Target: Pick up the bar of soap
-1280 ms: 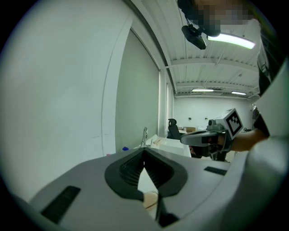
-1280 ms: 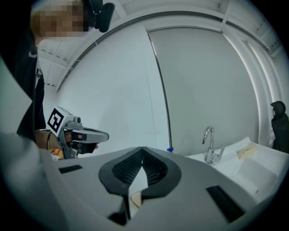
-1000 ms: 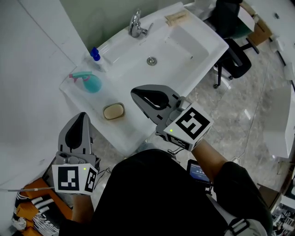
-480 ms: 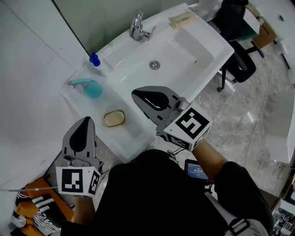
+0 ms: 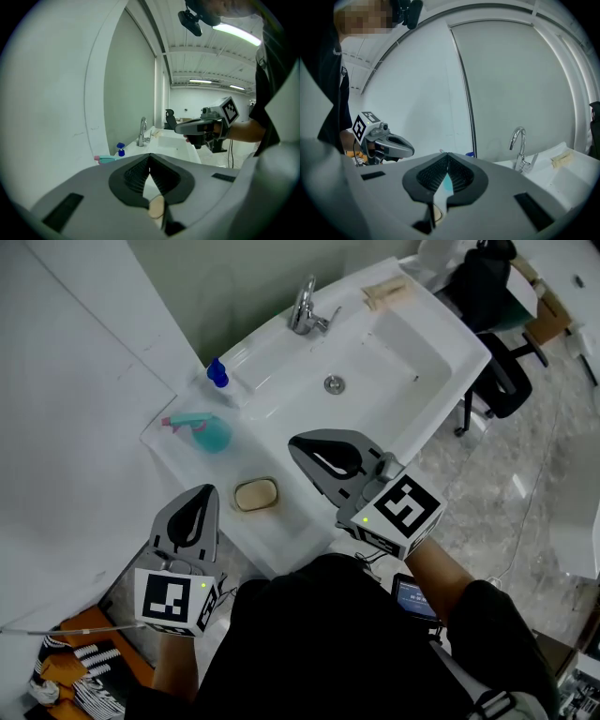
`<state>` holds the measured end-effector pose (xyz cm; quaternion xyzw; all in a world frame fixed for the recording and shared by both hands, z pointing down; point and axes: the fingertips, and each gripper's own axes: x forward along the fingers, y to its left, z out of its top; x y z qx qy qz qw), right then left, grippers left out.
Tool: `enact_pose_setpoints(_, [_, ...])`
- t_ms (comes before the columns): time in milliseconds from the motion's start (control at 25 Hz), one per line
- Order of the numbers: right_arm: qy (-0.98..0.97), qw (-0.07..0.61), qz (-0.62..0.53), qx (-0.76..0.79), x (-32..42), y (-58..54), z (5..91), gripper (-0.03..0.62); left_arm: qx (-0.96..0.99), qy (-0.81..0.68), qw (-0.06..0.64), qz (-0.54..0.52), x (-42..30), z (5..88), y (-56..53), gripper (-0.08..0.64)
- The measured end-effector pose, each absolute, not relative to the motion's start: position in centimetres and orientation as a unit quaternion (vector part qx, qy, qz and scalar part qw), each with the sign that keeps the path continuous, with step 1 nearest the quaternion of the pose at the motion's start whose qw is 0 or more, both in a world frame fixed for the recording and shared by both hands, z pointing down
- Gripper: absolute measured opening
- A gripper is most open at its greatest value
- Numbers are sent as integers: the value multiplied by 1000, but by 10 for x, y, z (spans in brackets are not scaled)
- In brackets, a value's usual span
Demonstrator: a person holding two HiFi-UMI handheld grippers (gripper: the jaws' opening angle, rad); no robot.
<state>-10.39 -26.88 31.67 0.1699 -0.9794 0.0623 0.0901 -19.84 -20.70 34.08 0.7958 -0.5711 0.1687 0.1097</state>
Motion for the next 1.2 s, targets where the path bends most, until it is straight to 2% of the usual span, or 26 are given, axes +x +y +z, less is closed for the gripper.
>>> enact_pose_setpoints(280, [-974,107,74,183,-97,-278,330,8,831,-499,89,229,-178,367,-220,8])
enact_pose_setpoints(600, [-975,112,74,178,-99,-277,342,8,841,-466,105,253,-172,396,-221,8])
enact_pose_setpoints(760, [-975,111,76,177,-101,-274,342,8,838,-437,121,302,-169,431,-216,56])
enact_pose_setpoints(960, [-975,112,78,177,-101,-274,344,8,832,-413,108,355,-165,461,-209,60])
enact_pose_setpoints(1200, [-974,110,84,181,-99,-272,347,8,831,-388,129,377,-163,483,-207,78])
